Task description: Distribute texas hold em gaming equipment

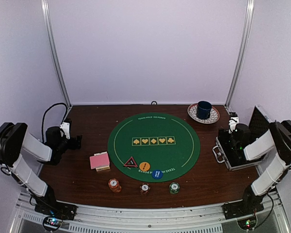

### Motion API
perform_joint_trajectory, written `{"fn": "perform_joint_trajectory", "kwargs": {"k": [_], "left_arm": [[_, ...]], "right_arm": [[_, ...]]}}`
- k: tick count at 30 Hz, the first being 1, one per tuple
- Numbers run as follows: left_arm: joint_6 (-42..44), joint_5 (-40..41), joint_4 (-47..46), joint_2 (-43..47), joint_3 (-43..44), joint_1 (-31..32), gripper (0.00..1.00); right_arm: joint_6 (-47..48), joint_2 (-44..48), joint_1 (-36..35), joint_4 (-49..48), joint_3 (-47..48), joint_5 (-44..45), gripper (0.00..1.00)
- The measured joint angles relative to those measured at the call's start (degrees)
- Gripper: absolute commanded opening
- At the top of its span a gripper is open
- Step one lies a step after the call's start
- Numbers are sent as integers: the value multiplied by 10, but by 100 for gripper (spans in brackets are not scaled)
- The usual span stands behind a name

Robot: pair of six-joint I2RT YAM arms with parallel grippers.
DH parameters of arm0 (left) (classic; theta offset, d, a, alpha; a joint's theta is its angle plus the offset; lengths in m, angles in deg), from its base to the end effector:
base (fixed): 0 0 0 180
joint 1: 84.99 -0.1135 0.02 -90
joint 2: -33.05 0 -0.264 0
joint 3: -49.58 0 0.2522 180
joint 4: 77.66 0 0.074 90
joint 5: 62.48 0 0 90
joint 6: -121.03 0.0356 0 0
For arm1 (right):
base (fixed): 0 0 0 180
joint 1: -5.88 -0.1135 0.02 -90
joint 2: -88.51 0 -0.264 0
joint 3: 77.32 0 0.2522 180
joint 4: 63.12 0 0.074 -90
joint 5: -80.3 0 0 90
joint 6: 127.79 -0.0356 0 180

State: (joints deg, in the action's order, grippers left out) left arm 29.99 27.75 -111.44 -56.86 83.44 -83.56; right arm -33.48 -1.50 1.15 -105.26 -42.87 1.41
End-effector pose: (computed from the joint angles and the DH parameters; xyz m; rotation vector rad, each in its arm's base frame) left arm 0.2618 -0.0064 0.1268 0.0040 1.9596 -0.0244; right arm 0.2683 0.0153 0.1442 -0.0041 1.8038 -0.1697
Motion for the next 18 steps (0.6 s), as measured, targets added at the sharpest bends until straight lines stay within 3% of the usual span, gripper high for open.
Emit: {"fn": "perform_joint_trajectory", "kwargs": {"k": [11, 14, 18], "left_arm": [[0, 0, 0, 0, 0, 0, 98], [0, -5, 12, 3, 3, 0, 98], [3, -22, 108, 31, 44, 0, 98]], "right_arm": [[-13, 4, 2, 14, 5, 19, 100], [-24, 37, 3, 109, 43, 44, 100], [-35, 102, 3, 228, 126, 52, 100]]}}
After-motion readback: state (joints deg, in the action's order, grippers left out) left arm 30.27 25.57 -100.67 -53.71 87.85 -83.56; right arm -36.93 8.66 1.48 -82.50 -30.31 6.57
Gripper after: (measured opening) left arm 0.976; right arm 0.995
